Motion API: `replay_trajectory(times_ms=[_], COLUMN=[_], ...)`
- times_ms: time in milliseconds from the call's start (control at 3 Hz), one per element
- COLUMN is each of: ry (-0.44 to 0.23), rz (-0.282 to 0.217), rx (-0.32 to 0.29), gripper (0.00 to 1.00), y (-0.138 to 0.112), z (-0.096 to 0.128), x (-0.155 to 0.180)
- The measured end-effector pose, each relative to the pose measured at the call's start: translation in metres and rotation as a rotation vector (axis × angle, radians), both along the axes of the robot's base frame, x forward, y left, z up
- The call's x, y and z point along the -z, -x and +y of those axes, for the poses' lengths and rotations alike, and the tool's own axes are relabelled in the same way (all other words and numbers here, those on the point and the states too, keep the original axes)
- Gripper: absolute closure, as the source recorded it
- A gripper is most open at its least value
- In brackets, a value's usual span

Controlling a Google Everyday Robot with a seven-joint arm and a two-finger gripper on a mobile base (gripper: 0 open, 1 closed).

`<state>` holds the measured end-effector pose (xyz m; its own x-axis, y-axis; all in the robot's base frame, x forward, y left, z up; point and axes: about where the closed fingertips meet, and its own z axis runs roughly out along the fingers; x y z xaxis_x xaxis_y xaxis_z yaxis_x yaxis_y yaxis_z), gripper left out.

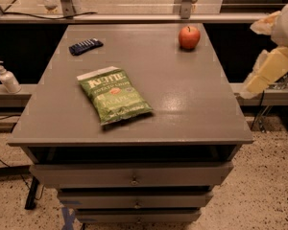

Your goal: Move apple near green jalapeno chip bag

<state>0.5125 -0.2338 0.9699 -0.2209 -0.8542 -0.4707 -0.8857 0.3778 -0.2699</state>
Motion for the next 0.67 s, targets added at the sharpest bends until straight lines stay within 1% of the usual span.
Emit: replay_trajectory(times_ms=[333,667], ry=[-0.091,-0.19], rz=[-0.042,-0.054], rx=[0.079,0.173], gripper=[0.0,0.0], y=[-0.042,-0.084], z=[-0.008,-0.01], x=[0.008,0.017])
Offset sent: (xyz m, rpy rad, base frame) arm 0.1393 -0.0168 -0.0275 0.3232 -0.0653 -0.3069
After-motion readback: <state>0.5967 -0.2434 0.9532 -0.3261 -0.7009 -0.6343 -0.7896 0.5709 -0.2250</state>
